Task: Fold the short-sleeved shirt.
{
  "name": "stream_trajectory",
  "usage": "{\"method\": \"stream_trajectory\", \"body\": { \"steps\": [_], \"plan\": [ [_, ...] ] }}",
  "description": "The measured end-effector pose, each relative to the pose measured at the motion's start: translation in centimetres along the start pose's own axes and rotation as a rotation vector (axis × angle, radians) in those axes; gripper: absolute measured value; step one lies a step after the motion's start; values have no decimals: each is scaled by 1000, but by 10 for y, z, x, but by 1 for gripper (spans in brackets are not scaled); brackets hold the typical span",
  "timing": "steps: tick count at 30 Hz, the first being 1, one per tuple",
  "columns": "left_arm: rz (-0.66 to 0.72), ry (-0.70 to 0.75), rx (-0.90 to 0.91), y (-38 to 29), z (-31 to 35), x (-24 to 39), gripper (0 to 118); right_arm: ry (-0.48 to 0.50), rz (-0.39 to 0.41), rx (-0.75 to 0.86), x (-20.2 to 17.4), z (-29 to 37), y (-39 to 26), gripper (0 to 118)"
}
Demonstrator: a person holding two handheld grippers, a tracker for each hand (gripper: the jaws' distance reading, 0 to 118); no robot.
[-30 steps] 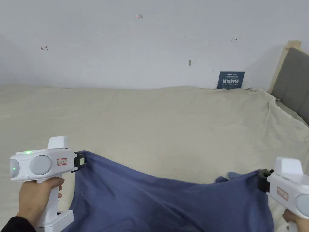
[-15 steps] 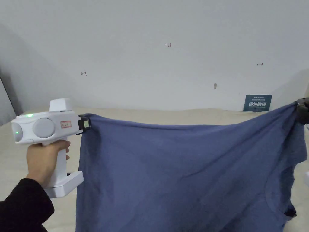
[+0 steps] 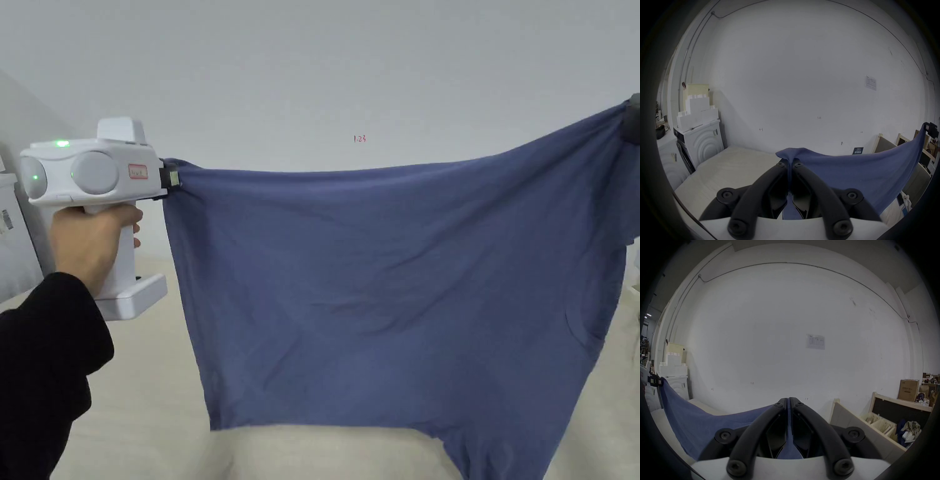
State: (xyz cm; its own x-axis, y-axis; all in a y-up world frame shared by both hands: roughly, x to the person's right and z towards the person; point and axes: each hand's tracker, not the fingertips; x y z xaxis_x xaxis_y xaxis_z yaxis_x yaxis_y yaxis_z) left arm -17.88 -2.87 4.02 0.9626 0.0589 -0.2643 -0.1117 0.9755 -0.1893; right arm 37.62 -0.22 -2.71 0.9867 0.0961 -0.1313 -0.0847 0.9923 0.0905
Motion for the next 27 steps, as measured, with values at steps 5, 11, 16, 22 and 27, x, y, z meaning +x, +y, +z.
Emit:
{"method": "stream_trajectory", "body": {
  "steps": [5,11,16,22,27],
  "plan": [
    [-18,3,41,14,-14,7,1,-6,-6,24,-2,-17,7,2],
    [-57,5,10,-25,-48,13,1,-4,0,-11,-5,-31,-40,2],
    [-118,22,-31,-84,-78,27,1,-2,-11,-96,-5,-49,-101,2],
    [-163,38,-60,-154,-104,42,1,-8,-7,-191,-8,-60,-174,2],
    [-171,48,-76,-210,-103,46,1,-13,-22,-265,-13,-47,-231,2]
  ]
}}
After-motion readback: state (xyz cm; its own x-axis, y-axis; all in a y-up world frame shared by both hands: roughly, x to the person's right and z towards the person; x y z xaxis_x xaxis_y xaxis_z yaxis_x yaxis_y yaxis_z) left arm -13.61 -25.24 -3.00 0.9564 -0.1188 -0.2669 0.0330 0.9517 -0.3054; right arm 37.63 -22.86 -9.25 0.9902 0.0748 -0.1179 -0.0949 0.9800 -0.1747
